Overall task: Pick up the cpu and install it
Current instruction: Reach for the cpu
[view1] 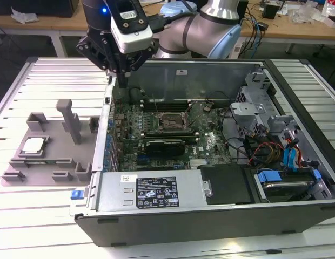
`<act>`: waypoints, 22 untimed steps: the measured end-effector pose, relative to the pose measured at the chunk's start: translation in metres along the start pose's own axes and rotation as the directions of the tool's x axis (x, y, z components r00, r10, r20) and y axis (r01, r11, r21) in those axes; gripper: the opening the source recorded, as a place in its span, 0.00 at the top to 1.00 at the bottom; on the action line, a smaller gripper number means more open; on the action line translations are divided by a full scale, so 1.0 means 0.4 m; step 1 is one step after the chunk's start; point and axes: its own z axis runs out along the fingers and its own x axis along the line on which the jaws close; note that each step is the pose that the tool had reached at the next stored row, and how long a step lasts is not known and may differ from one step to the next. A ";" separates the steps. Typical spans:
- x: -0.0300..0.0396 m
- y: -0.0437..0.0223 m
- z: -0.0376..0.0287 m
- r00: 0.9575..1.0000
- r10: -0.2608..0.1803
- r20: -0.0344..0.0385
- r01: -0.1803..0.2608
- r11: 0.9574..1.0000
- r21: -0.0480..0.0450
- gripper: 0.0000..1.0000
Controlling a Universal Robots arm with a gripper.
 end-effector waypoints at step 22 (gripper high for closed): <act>0.104 0.001 -0.002 1.000 0.000 0.000 0.000 1.000 0.000 0.89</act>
